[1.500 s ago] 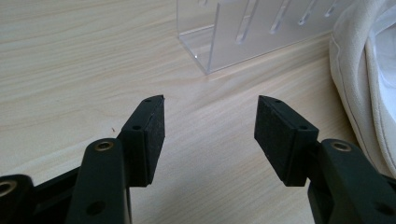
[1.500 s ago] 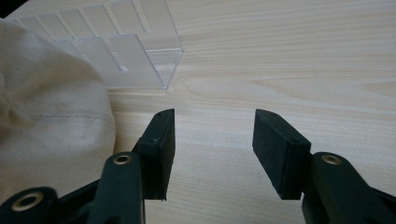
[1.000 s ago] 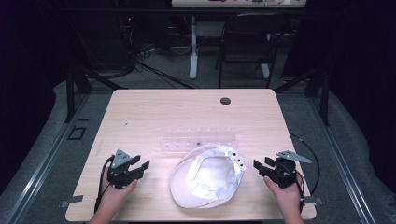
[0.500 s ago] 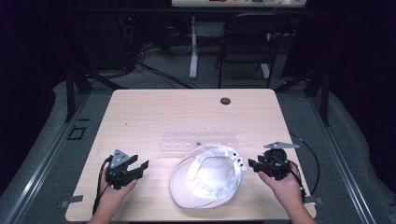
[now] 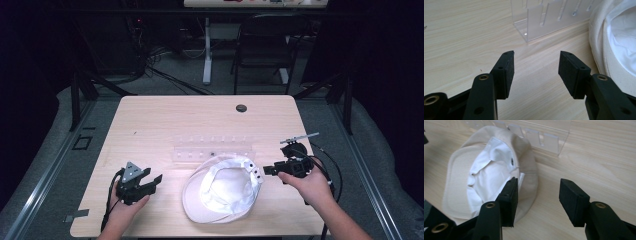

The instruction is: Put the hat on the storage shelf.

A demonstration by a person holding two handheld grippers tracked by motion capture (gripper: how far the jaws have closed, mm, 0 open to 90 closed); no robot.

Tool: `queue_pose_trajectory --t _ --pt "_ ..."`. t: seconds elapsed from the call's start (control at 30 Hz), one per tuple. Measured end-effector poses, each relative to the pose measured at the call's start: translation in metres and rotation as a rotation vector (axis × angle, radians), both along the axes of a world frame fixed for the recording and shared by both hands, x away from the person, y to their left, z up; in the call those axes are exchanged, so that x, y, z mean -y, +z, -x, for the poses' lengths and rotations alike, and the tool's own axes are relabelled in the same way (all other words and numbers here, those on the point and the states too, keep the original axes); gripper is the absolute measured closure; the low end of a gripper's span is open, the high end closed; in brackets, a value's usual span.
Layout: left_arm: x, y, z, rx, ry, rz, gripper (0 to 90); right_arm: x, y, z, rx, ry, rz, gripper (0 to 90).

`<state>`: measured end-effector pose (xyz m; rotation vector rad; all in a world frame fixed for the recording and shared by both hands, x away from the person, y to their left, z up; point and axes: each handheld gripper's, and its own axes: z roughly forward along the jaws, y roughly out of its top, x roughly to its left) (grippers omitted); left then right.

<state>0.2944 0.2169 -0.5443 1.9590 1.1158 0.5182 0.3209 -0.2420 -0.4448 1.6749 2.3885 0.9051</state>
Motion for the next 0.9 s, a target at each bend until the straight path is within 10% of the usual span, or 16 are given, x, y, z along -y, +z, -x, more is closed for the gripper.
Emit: queue_pose_trajectory --t 0.3,0.9 --pt "0.009 -0.003 0.001 0.001 -0.038 -0.033 46.9 -0.028 0.004 -0.02 -0.087 0.106 0.065 47.1" --pt "0.005 -0.005 -0.001 -0.008 -0.029 -0.03 46.9 -0.053 -0.017 -0.042 -0.223 0.138 0.116 48.3"
